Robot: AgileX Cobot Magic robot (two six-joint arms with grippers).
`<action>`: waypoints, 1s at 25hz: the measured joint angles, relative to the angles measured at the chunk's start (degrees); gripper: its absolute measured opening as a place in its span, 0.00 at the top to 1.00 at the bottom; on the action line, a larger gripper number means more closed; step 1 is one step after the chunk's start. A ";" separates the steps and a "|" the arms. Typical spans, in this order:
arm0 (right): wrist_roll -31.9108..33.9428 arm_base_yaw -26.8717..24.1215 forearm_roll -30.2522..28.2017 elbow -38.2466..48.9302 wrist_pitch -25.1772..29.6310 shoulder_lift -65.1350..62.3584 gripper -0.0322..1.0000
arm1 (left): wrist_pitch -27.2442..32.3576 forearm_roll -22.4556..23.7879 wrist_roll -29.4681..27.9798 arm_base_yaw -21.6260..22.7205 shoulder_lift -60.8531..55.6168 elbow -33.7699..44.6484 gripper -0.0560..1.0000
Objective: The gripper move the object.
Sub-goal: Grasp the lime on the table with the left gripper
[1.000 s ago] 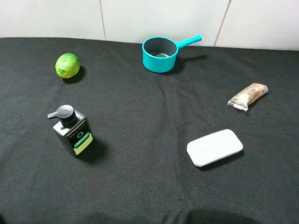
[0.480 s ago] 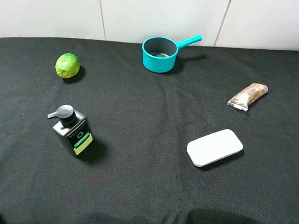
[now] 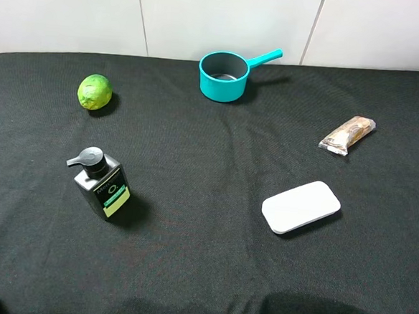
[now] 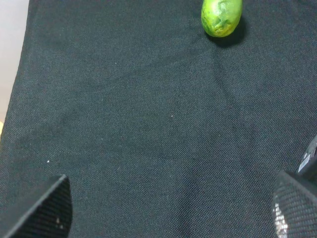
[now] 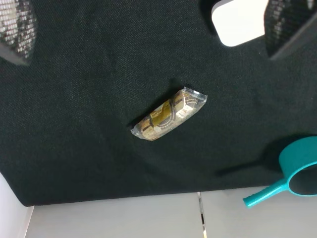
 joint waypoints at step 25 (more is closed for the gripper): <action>0.00 0.00 0.00 0.00 0.00 0.00 0.30 | 0.06 0.00 0.00 0.00 3.94 0.00 0.19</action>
